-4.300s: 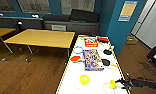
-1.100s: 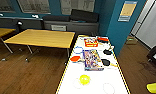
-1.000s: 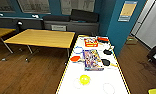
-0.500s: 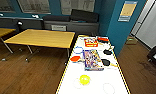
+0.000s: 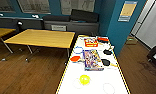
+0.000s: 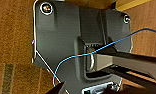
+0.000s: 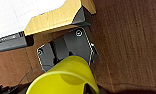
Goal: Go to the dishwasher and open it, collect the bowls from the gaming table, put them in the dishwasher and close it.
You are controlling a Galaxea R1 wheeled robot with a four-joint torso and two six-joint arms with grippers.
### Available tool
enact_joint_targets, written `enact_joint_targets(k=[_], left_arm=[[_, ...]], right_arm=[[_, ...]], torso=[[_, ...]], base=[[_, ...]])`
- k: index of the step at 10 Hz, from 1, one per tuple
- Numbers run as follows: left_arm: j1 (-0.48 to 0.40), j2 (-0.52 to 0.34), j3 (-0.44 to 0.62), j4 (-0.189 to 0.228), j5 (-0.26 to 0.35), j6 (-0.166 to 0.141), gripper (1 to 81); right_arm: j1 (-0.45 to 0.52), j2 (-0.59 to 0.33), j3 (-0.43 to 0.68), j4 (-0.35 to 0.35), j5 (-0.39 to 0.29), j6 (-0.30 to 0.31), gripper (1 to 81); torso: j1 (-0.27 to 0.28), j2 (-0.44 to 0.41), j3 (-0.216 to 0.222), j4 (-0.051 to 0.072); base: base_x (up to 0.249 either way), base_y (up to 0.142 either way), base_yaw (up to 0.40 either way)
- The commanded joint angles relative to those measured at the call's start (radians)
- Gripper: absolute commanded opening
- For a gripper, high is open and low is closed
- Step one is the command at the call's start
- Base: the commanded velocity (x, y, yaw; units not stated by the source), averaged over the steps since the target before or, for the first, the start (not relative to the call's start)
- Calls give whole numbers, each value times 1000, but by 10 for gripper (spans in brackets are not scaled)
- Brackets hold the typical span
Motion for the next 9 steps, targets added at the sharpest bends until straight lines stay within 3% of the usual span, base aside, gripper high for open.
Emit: enact_joint_targets(k=[1,2,3,4,5,9], left_arm=[[-63,-264,295,-8,-3,-4,811],[-78,-300,335,-10,-3,-4,811],[-96,-366,403,-12,-1,-4,811],[-110,-415,453,-12,-3,-4,811],[-135,-470,515,-13,-4,-4,811],[-271,-717,774,-16,-4,-87,811]], right_arm=[[-210,117,-79,-47,225,-85,10],[-248,139,-86,-47,282,-85,10],[-319,180,-104,-45,421,-85,10],[-365,215,-130,-50,500,-86,10],[-385,253,-153,-56,514,-88,10],[-399,363,-187,-130,520,-96,10]], torso=[[0,0,0,0],[0,0,0,0],[0,0,0,0],[0,0,0,0],[0,0,0,0],[0,0,0,0]], base=[[0,0,0],[0,0,0],[0,0,0],[0,0,0],[0,0,0],[0,0,0]])
